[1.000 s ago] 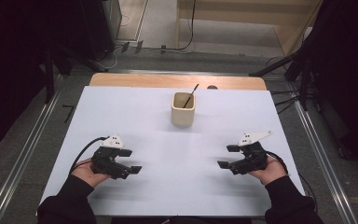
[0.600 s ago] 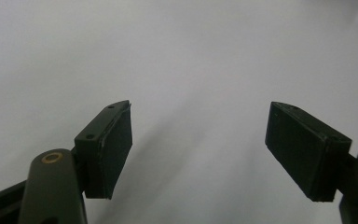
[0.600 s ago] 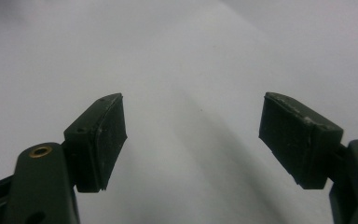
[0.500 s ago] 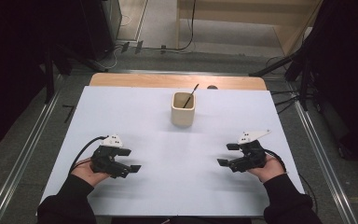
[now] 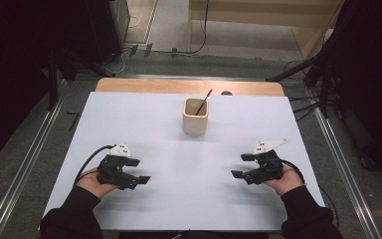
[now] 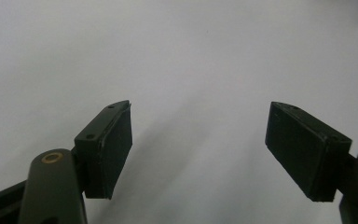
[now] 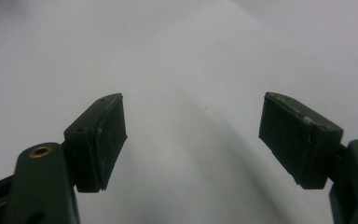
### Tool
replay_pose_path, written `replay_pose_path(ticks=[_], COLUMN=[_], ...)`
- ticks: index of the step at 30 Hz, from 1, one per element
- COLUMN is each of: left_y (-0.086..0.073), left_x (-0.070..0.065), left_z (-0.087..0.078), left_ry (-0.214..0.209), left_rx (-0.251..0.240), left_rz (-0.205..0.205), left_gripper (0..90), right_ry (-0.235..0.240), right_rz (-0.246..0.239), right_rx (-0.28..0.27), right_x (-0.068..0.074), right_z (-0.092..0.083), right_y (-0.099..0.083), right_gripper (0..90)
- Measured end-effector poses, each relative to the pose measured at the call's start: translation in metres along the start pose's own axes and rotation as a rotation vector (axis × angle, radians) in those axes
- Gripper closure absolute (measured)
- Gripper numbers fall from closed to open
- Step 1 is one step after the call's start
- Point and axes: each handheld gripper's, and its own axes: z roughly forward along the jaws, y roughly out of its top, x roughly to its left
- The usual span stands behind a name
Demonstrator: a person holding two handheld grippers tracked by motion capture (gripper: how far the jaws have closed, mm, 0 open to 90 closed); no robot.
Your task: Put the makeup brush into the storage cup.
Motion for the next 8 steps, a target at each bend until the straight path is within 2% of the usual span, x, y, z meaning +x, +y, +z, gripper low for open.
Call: replay_pose_path(ticks=[8], left_y=[-0.0001], left_x=[0.0003], left_z=[0.0002], left_ry=[0.0], left_rx=[0.001], left_rz=[-0.002], left_gripper=[23.7], right_ry=[0.004], right_rz=[-0.001], right_rx=[0.005], right_x=[0.0001], right_z=[0.0002], right_y=[-0.0004], right_gripper=[24.1])
